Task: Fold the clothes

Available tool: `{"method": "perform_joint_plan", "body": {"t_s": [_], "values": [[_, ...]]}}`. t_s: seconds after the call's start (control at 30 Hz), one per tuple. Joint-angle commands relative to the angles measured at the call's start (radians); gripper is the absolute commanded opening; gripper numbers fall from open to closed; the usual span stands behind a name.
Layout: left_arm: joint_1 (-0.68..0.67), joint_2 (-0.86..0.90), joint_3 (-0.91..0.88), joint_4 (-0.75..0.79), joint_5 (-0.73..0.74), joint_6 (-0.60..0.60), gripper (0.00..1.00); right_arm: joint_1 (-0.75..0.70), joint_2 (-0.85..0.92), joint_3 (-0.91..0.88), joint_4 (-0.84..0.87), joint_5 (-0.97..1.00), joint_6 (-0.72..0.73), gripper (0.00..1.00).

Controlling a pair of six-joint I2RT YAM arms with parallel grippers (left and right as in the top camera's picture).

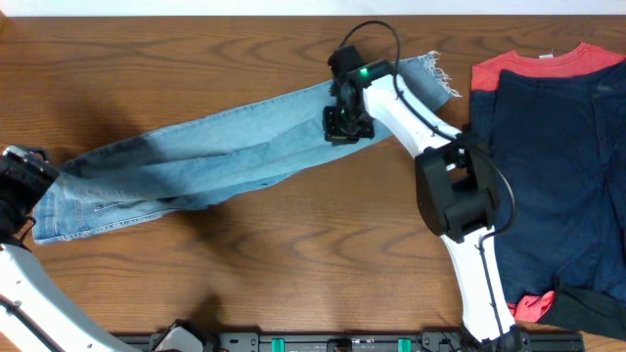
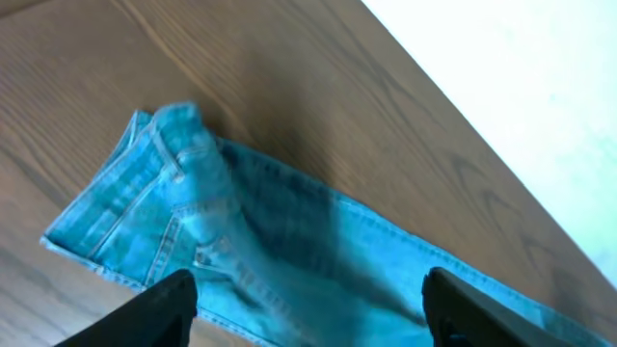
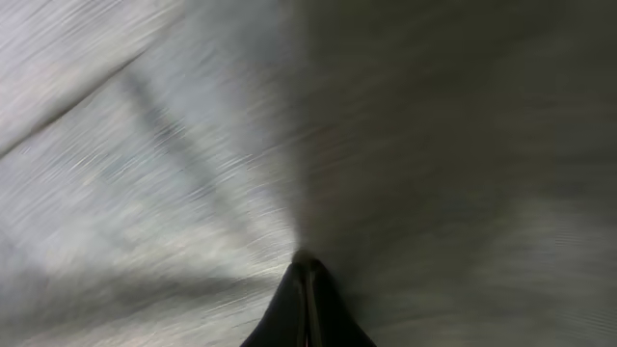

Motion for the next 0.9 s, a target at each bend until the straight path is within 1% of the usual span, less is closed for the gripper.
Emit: {"method": "perform_joint_plan", "body": {"t_s": [0.0, 0.07, 0.1, 0.17, 0.3, 0.37, 0.43, 0.5, 0.57, 0.63, 0.7, 0.77, 0.8, 0.87], "values": [[-0.001, -0.010, 0.008, -0.037, 0.013, 0.000, 0.78, -0.100, 0.048, -0.010, -0.022, 0.372, 0.053, 0.01], [-0.001, -0.009, 0.008, -0.058, 0.006, 0.007, 0.81, -0.142, 0.048, -0.010, -0.005, 0.476, -0.016, 0.01], [-0.001, -0.009, 0.007, -0.064, 0.002, 0.008, 0.82, -0.165, 0.048, -0.010, 0.008, 0.493, -0.068, 0.01], [-0.001, -0.008, 0.005, -0.067, 0.002, 0.011, 0.82, -0.207, 0.048, -0.010, 0.021, 0.481, -0.146, 0.01], [-0.001, -0.007, 0.005, -0.064, 0.002, 0.013, 0.85, -0.277, 0.048, -0.009, 0.024, 0.467, -0.170, 0.01], [-0.001, 0.000, 0.005, -0.050, 0.002, 0.018, 0.85, -0.303, 0.038, -0.005, 0.019, 0.398, -0.223, 0.03], [-0.003, 0.013, 0.005, -0.045, 0.002, 0.035, 0.86, -0.321, 0.011, -0.003, 0.016, 0.317, -0.274, 0.07], [-0.008, 0.035, 0.005, -0.051, 0.002, 0.076, 0.86, -0.327, -0.023, 0.000, 0.013, 0.276, -0.286, 0.08], [-0.020, 0.067, 0.004, -0.058, 0.003, 0.087, 0.86, -0.327, -0.077, 0.000, 0.012, 0.233, -0.289, 0.10], [-0.046, 0.109, 0.003, -0.071, 0.007, 0.100, 0.86, -0.324, -0.139, 0.000, 0.010, 0.155, -0.309, 0.15], [-0.086, 0.164, 0.000, -0.090, 0.011, 0.153, 0.86, -0.315, -0.200, 0.000, 0.000, 0.062, -0.338, 0.23], [-0.129, 0.220, -0.002, -0.102, 0.011, 0.192, 0.86, -0.303, -0.243, 0.000, -0.008, 0.012, -0.341, 0.31], [-0.151, 0.250, -0.002, -0.093, 0.010, 0.201, 0.86, -0.297, -0.259, 0.000, -0.016, 0.002, -0.341, 0.33], [-0.187, 0.303, -0.002, -0.042, 0.011, 0.202, 0.86, -0.285, -0.275, 0.000, -0.035, -0.032, -0.341, 0.34]]}}
